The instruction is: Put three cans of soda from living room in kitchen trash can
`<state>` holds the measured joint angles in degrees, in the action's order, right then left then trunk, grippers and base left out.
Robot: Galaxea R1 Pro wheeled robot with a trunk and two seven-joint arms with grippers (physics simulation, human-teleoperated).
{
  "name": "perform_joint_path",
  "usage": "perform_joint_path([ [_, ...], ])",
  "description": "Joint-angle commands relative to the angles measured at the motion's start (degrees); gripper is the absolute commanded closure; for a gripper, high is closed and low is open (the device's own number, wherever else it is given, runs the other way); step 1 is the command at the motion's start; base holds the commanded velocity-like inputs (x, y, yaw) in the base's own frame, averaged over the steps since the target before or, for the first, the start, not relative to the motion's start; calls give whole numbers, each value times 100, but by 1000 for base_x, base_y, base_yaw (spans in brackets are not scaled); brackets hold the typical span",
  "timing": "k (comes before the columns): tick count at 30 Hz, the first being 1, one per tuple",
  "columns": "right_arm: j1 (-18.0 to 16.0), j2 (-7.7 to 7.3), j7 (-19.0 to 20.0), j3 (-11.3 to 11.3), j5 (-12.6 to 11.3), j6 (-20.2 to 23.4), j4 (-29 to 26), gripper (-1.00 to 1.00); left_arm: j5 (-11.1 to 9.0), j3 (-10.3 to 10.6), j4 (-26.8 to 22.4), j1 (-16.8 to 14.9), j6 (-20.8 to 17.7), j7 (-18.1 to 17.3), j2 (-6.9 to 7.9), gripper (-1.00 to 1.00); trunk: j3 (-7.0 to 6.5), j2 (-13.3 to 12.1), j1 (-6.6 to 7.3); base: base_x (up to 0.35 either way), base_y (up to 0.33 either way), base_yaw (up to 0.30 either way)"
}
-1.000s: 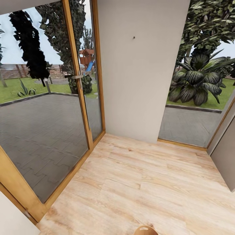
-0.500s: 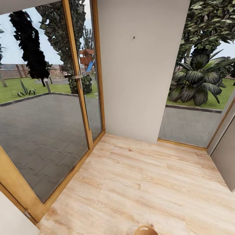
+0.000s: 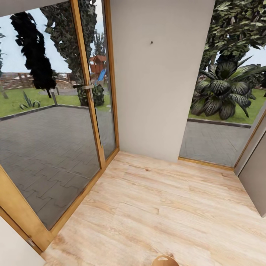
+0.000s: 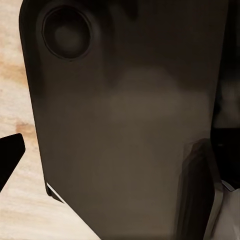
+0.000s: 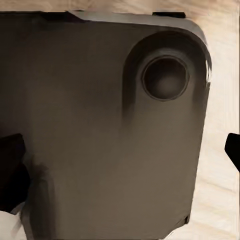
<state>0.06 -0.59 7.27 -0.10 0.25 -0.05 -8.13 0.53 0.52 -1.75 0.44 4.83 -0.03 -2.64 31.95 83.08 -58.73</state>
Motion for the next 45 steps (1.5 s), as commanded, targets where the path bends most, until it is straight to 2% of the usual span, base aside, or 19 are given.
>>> perform_joint_path([
  [1,2,-77,75,-7,-12,12,-97,-100,2,0,0,0,0,-1,0,-100,0,0,0,0,0,0],
  [9,-33,-763,631,-113,-49,392,-743,-100,5,2,0,-1,0,-5,-26,-100,0,0,0,0,0,0],
  [14,-29,-1071,815,-591,-50,1307,-1798,-100,6,7,0,-4,-6,-7,-47,-100,0,0,0,0,0,0],
  [15,-11,-1139,915,-865,-38,1973,-2572,-100,4,8,0,-3,-7,-10,-52,-100,0,0,0,0,0,0],
  [18,10,-1205,1111,-1235,-11,3109,-3994,-100,2,9,-5,-6,-10,-15,-57,-100,0,0,0,0,0,0],
  [19,44,-1229,1227,-1459,-3,3805,-4974,-100,1,9,-10,-19,-13,-22,-62,-100,0,0,0,0,0,0],
  [21,107,-1243,1318,-1654,1,4494,-5981,-100,1,9,-24,-53,-14,-29,-68,-100,0,0,0,0,0,0],
  [22,153,-1254,1377,-1804,-2,5126,-6820,-100,2,9,-34,-80,-17,-35,-72,-100,0,0,0,0,0,0],
  [25,64,-1279,1443,-1965,-18,5787,-7664,-100,5,9,-98,-111,-40,-43,-89,-100,0,0,0,0,0,0],
  [29,-394,-1241,1469,-1978,0,6005,-8014,-100,10,9,-248,-123,-86,-47,-99,-100,0,0,0,0,0,0],
  [32,-1022,-1198,1480,-1856,19,6005,-8153,-100,15,9,-441,-128,-279,-61,-103,-100,0,0,0,0,0,0],
  [34,-1510,-1185,1484,-1533,27,6005,-8198,-100,14,9,-638,-130,-456,-88,-100,-100,0,0,0,0,0,0],
  [36,-1791,-1178,1484,-1273,27,6005,-8195,-100,14,10,-812,-131,-591,-109,-97,-100,0,0,0,0,0,0],
  [37,-1990,-1168,1479,-1048,27,6005,-8192,-100,12,10,-1037,-131,-783,-123,-94,-100,0,0,0,0,0,0],
  [39,-2117,-1151,1469,-887,27,6005,-8184,-100,11,13,-1320,-131,-1048,-131,-88,-100,0,0,0,0,0,0],
  [40,-2199,-1113,1463,-782,27,6005,-8169,-100,7,15,-1687,-130,-1383,-137,-85,-100,0,0,0,0,0,0],
  [42,-2251,-1061,1453,-725,27,6005,-8145,-100,4,21,-2147,-127,-1794,-140,-80,-100,0,0,0,0,0,0],
  [43,-2284,-1025,1447,-703,27,6005,-8117,-100,3,29,-2696,-126,-2275,-143,-76,-100,0,0,0,0,0,0],
  [45,-2306,-1001,1441,-689,29,6005,-8095,-100,0,37,-3348,-123,-2847,-146,-69,-100,0,0,0,0,0,0],
])
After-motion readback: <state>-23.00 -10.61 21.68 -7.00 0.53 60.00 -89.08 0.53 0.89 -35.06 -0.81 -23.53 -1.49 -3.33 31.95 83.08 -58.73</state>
